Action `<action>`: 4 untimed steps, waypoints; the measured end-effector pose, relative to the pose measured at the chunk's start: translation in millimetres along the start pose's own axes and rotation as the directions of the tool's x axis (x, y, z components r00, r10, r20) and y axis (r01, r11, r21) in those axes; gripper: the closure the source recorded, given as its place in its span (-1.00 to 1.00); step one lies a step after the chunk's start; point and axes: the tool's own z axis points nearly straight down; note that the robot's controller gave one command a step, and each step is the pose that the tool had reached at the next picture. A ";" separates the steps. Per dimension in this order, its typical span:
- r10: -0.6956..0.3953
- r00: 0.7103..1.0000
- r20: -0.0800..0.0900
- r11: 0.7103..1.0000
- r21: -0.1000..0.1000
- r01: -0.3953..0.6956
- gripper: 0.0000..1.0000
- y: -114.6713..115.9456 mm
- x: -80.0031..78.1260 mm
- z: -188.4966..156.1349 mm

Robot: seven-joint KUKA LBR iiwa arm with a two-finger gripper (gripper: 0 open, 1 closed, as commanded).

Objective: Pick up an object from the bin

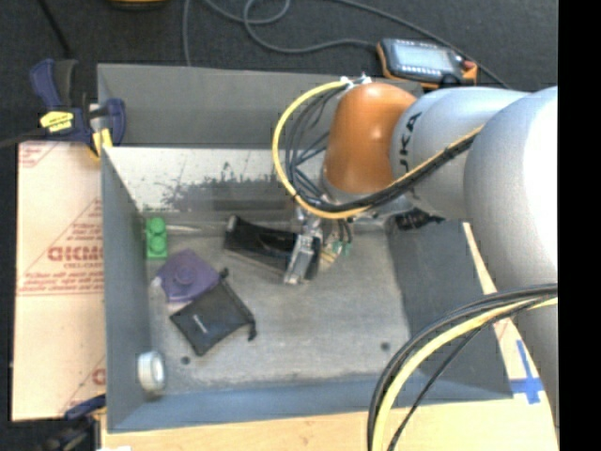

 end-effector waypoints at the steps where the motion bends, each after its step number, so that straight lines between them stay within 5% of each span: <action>1: 0.000 1.000 0.000 1.000 0.000 0.000 1.00 0.0 0.0 0.0; 4: 0.000 1.000 0.000 1.000 0.000 0.000 1.00 0.0 0.1 0.1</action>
Offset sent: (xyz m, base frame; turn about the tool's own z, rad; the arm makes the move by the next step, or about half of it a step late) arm 0.0000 0.0000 0.0000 0.0000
